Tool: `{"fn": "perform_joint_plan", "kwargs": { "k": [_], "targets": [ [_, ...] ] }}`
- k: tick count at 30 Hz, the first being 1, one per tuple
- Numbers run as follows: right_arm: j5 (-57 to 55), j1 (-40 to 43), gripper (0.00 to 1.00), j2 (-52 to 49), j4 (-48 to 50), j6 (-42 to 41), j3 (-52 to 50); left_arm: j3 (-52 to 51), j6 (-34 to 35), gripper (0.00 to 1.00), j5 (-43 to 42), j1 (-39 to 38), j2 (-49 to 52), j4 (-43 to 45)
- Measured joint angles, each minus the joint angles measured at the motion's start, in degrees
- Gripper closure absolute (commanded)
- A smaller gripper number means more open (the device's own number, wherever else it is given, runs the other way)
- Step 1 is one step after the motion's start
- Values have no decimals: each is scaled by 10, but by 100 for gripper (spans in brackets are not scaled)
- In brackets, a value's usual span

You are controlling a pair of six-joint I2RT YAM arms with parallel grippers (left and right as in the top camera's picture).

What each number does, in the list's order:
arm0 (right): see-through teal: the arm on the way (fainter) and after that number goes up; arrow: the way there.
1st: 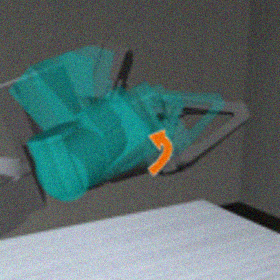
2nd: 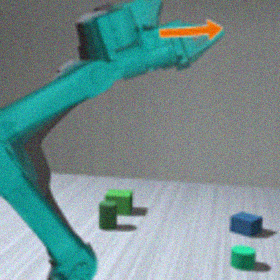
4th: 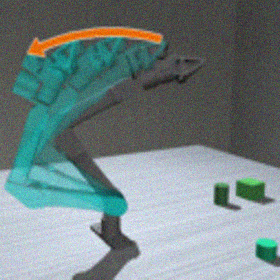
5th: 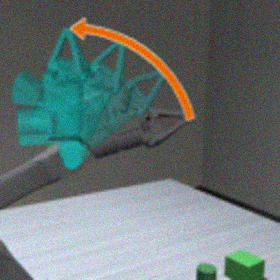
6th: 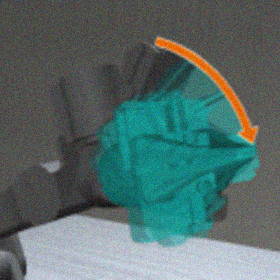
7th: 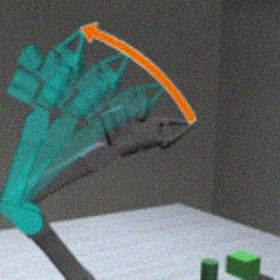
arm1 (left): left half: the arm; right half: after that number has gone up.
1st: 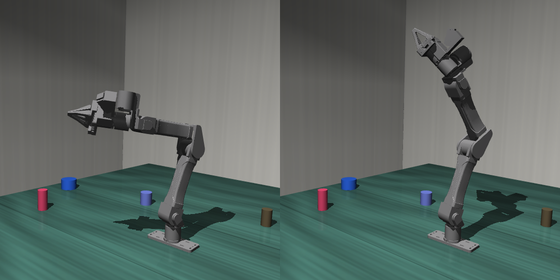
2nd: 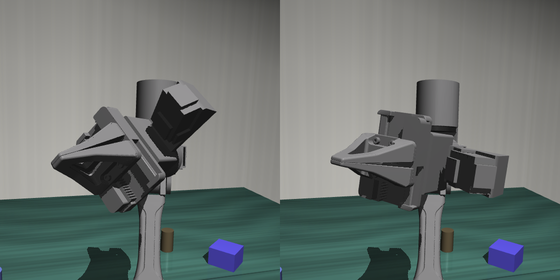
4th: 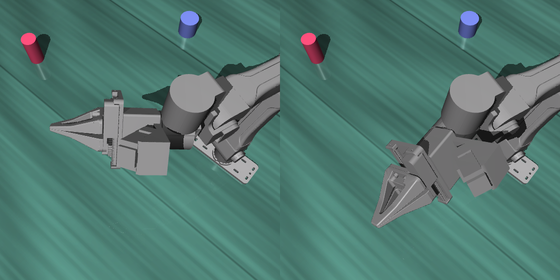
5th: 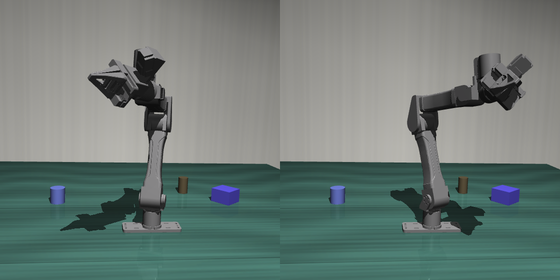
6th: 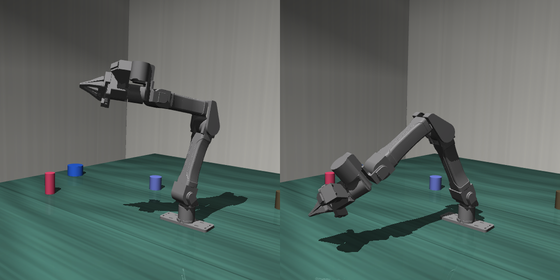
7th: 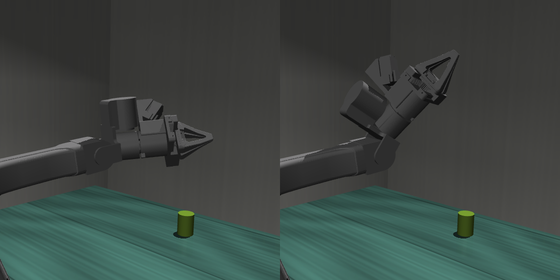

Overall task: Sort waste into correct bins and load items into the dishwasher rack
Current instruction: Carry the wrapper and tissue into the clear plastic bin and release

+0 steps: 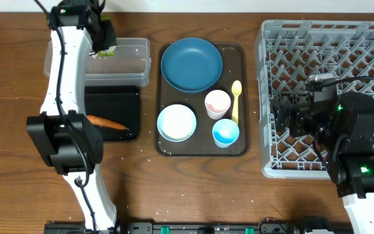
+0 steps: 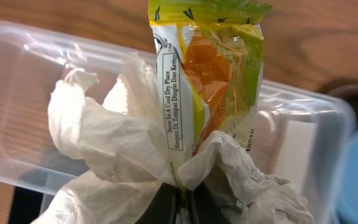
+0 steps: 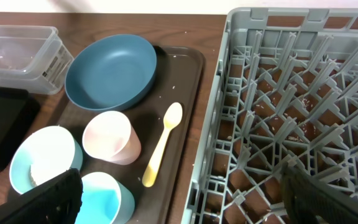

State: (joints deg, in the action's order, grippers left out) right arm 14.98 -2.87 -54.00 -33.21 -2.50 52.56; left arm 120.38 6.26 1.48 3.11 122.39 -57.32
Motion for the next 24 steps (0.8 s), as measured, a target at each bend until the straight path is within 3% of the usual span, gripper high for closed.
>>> {"fn": "perform_joint_plan", "kwargs": {
  "k": [9, 11, 13, 16, 24],
  "targets": [
    [0, 0, 1, 0, 0, 0, 0, -9, 4, 93, -6, -3, 65, -5],
    [0, 0, 1, 0, 0, 0, 0, -10, 5, 86, -7, -3, 73, -7],
    [0, 0, 1, 0, 0, 0, 0, -10, 4, 66, -7, -3, 75, -8],
    [0, 0, 1, 0, 0, 0, 0, -10, 7, 46, -9, -3, 75, -8],
    [0, 0, 1, 0, 0, 0, 0, -10, 12, 42, -11, -3, 75, -14]
  ]
}}
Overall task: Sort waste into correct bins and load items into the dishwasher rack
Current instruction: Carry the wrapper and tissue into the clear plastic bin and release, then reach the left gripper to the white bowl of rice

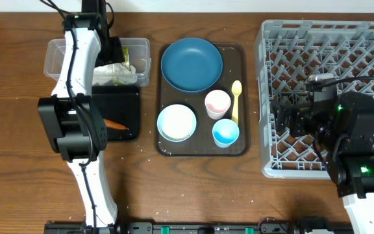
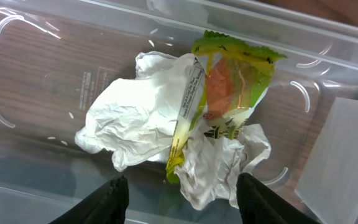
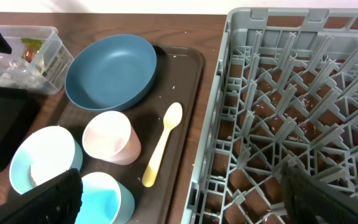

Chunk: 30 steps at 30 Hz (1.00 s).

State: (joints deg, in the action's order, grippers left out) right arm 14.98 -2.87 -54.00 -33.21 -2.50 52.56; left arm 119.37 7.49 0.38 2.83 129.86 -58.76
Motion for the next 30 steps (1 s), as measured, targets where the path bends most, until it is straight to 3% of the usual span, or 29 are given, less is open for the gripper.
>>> {"fn": "perform_joint_plan", "kwargs": {
  "k": [7, 19, 24, 30],
  "targets": [
    [0, 0, 1, 0, 0, 0, 0, -1, 0, 40, 0, -1, -24, -14],
    [0, 0, 1, 0, 0, 0, 0, -3, -15, 37, -15, -72, -262, -167],
    [0, 0, 1, 0, 0, 0, 0, -2, -15, 37, -16, -99, -273, -253],
    [0, 0, 1, 0, 1, 0, 0, -46, -13, 41, -31, -142, -271, -248]
  ]
}}
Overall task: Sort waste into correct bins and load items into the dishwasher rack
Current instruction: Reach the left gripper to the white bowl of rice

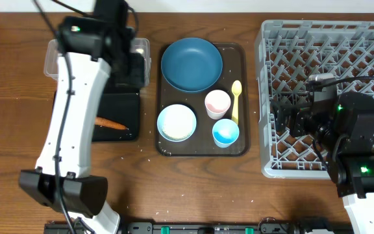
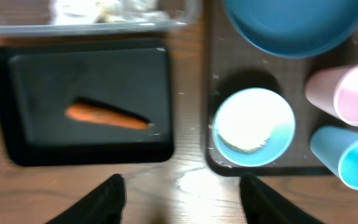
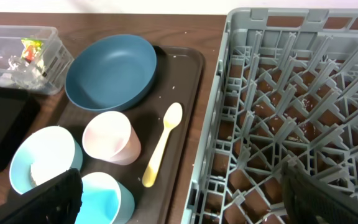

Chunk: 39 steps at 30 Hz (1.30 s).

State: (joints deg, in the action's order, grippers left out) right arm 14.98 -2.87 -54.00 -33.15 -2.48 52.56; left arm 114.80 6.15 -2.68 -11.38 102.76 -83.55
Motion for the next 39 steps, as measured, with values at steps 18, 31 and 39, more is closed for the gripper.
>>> {"fn": "perform_joint_plan", "kwargs": {
  "k": [18, 31, 39],
  "targets": [
    [0, 0, 1, 0, 0, 0, 0, -267, 14, 41, -62, -164, 3, 284],
    [0, 0, 1, 0, 0, 0, 0, -389, 15, 46, -64, -219, 14, 381],
    [0, 0, 1, 0, -1, 0, 0, -410, 18, 52, -64, -219, 33, 407]
  ]
}}
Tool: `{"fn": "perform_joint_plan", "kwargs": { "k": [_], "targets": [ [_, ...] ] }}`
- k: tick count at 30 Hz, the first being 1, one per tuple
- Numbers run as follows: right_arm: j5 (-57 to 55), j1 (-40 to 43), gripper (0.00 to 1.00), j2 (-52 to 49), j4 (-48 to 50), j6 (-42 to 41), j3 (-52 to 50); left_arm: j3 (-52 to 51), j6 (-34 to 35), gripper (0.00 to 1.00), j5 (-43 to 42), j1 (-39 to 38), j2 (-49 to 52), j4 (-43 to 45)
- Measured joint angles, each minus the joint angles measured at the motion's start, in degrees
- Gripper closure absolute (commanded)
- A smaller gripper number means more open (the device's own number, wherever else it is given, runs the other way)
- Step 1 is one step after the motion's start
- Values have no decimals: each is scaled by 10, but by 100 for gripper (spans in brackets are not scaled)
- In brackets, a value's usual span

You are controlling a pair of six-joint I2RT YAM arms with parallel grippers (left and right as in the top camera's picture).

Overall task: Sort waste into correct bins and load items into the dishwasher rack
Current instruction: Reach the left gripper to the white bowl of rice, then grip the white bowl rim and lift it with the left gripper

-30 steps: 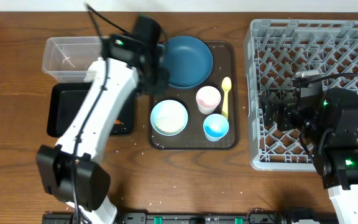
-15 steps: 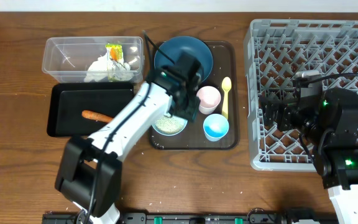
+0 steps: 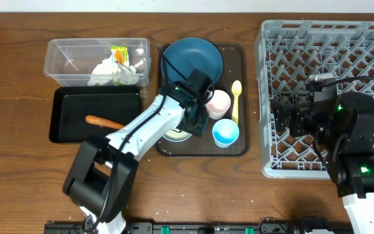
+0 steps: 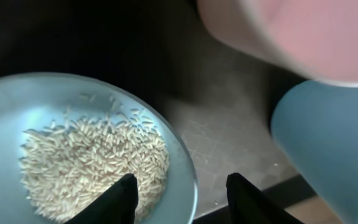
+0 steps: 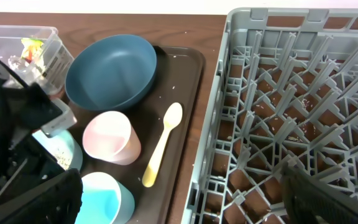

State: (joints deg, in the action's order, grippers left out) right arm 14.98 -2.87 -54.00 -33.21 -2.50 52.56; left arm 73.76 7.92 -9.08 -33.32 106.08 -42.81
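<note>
My left gripper (image 4: 185, 200) is open and low over the brown tray (image 3: 242, 58). Its fingers straddle the right rim of the light blue bowl (image 4: 17, 118) holding rice (image 4: 92, 155), one finger over the rice and one outside. The pink cup (image 4: 278, 31) and blue cup (image 4: 334, 137) stand close beside it. From overhead the left gripper (image 3: 195, 123) covers most of the bowl (image 3: 174, 134). The clear bin (image 3: 63, 62) holds white tissue and a green-orange wrapper (image 3: 119, 55). My right gripper (image 5: 182, 205) hangs open by the grey dishwasher rack (image 5: 303, 112), holding nothing.
A dark blue plate (image 3: 191, 63) and a yellow spoon (image 3: 236, 101) also lie on the brown tray. A black tray (image 3: 70, 97) left of it holds a carrot (image 3: 106, 121). The rack (image 3: 330, 97) fills the right side of the table.
My left gripper was high above the black tray and the brown tray; now it is down at the rice bowl's right rim, still open. The right arm has not moved.
My left gripper was shut on the wrapper and tissue above the clear bin. Then it was open with that waste lying in the bin. Then it was high over the two trays, and now it is open around the rice bowl's rim.
</note>
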Motion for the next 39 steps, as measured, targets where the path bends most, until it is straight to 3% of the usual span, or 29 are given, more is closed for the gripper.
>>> {"fn": "perform_joint_plan", "kwargs": {
  "k": [10, 26, 34, 39],
  "targets": [
    [0, 0, 1, 0, 0, 0, 0, 0, 6, 67, 6, 0, 18, 11],
    [0, 0, 1, 0, 0, 0, 0, -6, 15, 76, 33, 1, 47, 26],
    [0, 0, 1, 0, 0, 0, 0, -6, 19, 94, 40, 1, 46, 21],
    [0, 0, 1, 0, 0, 0, 0, -6, 20, 94, 52, 0, 28, 17]
  ]
}}
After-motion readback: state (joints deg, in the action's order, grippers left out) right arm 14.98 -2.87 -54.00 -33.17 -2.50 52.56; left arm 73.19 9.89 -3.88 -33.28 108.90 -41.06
